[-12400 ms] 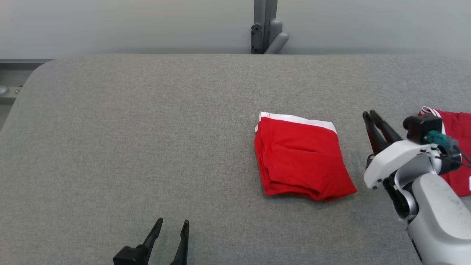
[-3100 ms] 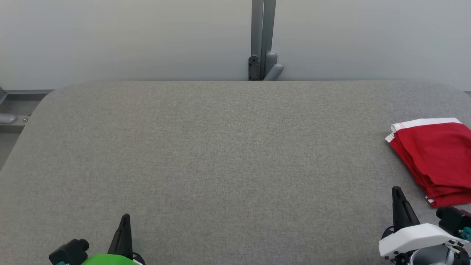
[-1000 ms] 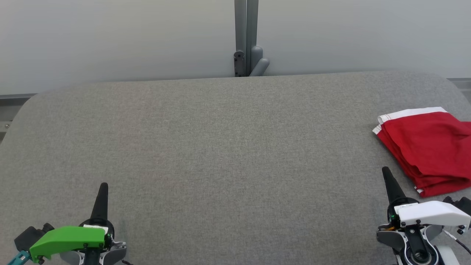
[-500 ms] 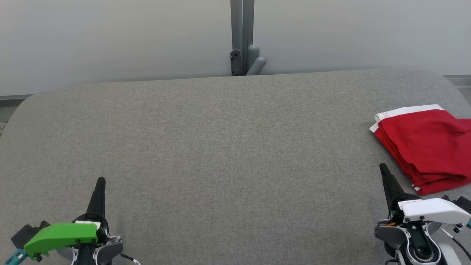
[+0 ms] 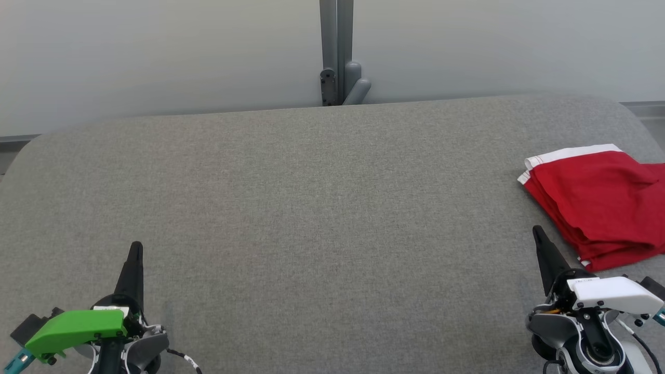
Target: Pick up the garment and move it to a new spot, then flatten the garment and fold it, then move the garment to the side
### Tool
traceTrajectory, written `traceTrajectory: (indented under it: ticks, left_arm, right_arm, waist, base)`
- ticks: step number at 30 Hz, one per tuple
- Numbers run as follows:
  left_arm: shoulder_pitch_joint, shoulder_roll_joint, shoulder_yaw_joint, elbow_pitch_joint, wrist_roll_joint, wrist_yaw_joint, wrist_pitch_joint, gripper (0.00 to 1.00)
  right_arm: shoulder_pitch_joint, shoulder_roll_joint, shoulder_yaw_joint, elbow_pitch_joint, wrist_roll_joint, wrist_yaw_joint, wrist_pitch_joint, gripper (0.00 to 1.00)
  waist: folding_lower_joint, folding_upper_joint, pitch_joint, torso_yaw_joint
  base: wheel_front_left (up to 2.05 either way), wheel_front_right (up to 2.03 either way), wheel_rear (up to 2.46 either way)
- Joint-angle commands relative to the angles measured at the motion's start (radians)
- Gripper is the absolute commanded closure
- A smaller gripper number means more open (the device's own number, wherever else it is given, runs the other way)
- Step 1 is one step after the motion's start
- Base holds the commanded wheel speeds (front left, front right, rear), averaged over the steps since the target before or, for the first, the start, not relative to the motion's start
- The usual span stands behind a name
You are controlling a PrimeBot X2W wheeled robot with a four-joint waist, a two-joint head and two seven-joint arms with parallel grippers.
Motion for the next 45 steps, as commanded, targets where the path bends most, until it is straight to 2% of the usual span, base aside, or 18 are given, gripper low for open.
traceTrajectory:
  ticks: [1, 9, 45]
  left_arm:
    - [-0.022, 0.001, 0.004, -0.004, -0.019, -0.003, 0.009, 1.00]
    - [-0.028, 0.000, 0.015, -0.007, -0.063, -0.003, 0.022, 1.00]
    - [-0.026, -0.001, 0.016, -0.007, -0.058, -0.003, 0.023, 1.00]
  right_arm:
    - [-0.018, -0.006, 0.002, 0.000, 0.028, 0.000, 0.008, 1.00]
    - [-0.020, -0.006, 0.004, 0.001, 0.086, 0.000, 0.021, 1.00]
    - [-0.019, -0.006, 0.004, 0.001, 0.082, 0.000, 0.020, 1.00]
  waist:
    - [0.0000, 0.0045, 0.001, -0.002]
    - [0.0000, 0.0048, 0.003, -0.008]
    - [0.0000, 0.0048, 0.003, -0.008]
  base:
    - [0.00, 0.00, 0.00]
    - [0.00, 0.00, 0.00]
    - [0.00, 0.00, 0.00]
